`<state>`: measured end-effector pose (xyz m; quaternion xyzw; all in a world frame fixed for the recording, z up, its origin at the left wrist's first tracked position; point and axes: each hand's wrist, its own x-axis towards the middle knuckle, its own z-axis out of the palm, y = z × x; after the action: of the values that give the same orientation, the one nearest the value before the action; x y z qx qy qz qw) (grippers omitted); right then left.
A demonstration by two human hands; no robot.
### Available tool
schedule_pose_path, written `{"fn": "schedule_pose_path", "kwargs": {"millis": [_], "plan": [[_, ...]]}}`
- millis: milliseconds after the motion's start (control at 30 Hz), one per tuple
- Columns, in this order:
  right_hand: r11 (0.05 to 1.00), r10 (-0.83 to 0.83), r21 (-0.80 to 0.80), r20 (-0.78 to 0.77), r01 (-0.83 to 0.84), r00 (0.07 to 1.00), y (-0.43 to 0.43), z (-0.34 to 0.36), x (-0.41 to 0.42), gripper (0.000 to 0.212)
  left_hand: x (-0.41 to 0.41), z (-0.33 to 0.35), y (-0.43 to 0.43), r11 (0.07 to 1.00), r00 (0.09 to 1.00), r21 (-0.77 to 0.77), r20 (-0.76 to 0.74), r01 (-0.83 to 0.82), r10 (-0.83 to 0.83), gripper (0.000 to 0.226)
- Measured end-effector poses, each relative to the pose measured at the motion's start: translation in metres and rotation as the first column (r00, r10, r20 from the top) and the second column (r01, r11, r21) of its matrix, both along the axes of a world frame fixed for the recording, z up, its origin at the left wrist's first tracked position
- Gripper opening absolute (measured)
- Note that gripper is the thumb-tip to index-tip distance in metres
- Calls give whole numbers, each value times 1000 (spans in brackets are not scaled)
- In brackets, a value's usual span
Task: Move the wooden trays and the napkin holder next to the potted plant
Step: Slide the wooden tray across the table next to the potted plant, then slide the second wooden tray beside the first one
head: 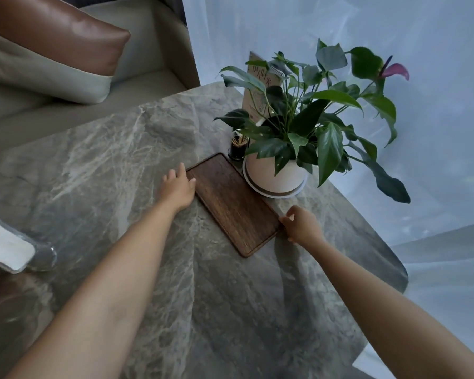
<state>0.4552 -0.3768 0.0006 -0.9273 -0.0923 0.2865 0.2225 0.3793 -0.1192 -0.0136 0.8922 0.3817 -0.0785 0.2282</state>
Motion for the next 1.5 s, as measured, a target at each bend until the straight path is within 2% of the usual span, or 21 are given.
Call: {"fn": "schedule_pose_path", "kwargs": {"millis": [100,233,467,667,933,1167,1333,1500], "plan": [[997,65,-57,171,-56,983,0,13,-15,39,-26,10,-2,980,997,187,16,73,-77,60],[988,152,-57,277,-142,949,15,33,-43,55,-64,24,-1,926,983,335,-3,173,-182,63],[902,431,-167,418,-399,800,70,63,-119,72,-151,54,2,880,978,434,-3,191,-211,64],[827,536,-128,474,-548,699,129,85,-207,76,-254,78,24,869,985,477,31,133,-168,65],[698,653,-74,473,-712,591,206,101,-349,78,-426,98,79,851,997,520,44,-72,58,65],[576,743,-66,456,-815,489,250,93,-462,78,-562,90,116,829,963,508,2,-233,270,65],[515,811,-85,370,-853,453,265,77,-518,76,-625,75,129,826,927,473,-48,-306,371,61],[517,847,-79,190,-853,496,265,54,-549,70,-651,59,145,852,887,367,-124,-375,444,56]]}}
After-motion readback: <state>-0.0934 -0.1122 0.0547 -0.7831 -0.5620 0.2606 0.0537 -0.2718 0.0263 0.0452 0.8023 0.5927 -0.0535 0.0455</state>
